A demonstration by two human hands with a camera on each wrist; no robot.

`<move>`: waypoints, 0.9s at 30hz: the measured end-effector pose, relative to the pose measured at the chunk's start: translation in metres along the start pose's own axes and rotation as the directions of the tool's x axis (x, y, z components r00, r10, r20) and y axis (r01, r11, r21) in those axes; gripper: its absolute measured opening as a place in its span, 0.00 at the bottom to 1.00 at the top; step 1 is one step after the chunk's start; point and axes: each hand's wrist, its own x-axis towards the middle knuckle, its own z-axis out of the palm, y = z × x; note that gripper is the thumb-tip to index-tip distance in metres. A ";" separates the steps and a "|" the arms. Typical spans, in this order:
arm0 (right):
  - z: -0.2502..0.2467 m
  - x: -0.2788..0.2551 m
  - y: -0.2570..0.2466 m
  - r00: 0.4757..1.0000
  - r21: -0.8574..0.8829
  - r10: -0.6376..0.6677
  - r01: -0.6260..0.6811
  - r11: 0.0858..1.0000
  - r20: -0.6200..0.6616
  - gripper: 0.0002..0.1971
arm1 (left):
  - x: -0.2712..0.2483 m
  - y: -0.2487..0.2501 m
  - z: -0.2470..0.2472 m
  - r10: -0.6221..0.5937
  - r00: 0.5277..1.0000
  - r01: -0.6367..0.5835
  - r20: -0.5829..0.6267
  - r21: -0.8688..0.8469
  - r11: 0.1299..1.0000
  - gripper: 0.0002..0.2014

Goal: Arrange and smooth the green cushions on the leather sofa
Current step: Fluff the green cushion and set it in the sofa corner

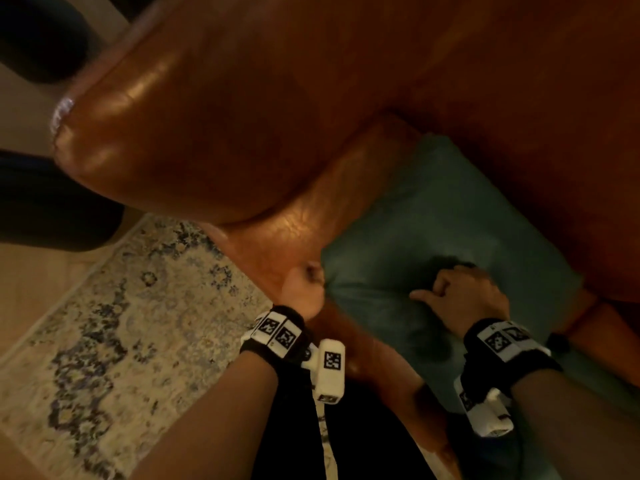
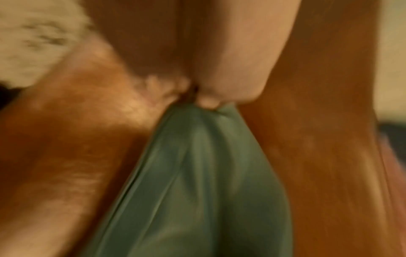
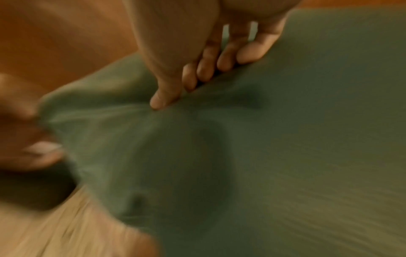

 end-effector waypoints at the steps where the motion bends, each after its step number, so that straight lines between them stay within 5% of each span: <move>1: -0.002 0.002 0.001 0.999 0.016 0.037 -0.036 0.999 -0.017 0.23 | -0.001 -0.005 -0.002 -0.106 0.979 0.072 -0.175 -0.191 0.979 0.06; 2: -0.002 0.003 0.000 0.998 0.007 0.061 -0.061 0.998 -0.005 0.23 | -0.003 -0.009 -0.001 -0.238 0.923 0.114 -0.302 -0.377 0.919 0.05; 4: 0.002 0.007 -0.010 0.997 -0.057 0.056 -0.052 0.997 0.056 0.23 | 0.000 -0.016 -0.002 -0.507 0.806 0.185 -0.305 -0.684 0.706 0.06; 6: 0.011 0.009 -0.016 0.996 -0.054 0.054 -0.050 0.997 0.075 0.24 | 0.007 -0.021 -0.001 -0.572 0.797 0.241 -0.195 -0.765 0.597 0.06; 10: 0.017 0.012 -0.016 0.996 -0.007 0.066 -0.066 0.998 0.056 0.24 | 0.013 -0.027 -0.019 -0.213 0.966 0.157 -0.148 -0.318 0.935 0.04; 14: 0.015 0.016 -0.017 0.996 -0.023 0.066 -0.065 0.998 0.066 0.23 | 0.021 -0.031 -0.036 0.046 0.998 -0.051 0.045 0.135 0.990 0.08; 16: 0.016 0.016 -0.015 0.995 -0.009 0.076 -0.076 0.997 0.060 0.24 | 0.020 -0.031 -0.040 0.042 0.999 -0.035 -0.035 0.183 0.982 0.08; 18: 0.014 0.017 -0.015 0.994 0.019 0.101 -0.101 0.995 0.035 0.24 | 0.016 -0.034 -0.039 -0.157 0.961 0.145 -0.227 -0.069 0.987 0.09; 21: 0.012 0.015 -0.021 0.992 0.002 0.103 -0.103 0.995 0.073 0.25 | -0.002 -0.023 -0.027 -0.550 0.808 0.306 -0.212 -0.647 0.698 0.08; 23: 0.014 0.013 -0.022 0.990 -0.021 0.101 -0.099 0.995 0.097 0.25 | -0.004 -0.011 -0.025 -0.671 0.735 0.269 -0.096 -0.868 0.418 0.08; 24: 0.015 0.012 -0.022 0.991 -0.014 0.099 -0.098 0.995 0.087 0.25 | -0.002 -0.013 -0.025 -0.665 0.743 0.258 -0.079 -0.882 0.393 0.11; 27: 0.021 0.014 -0.023 0.994 0.017 0.097 -0.098 0.995 0.052 0.25 | 0.011 -0.032 -0.035 -0.436 0.892 0.251 -0.115 -0.676 0.692 0.05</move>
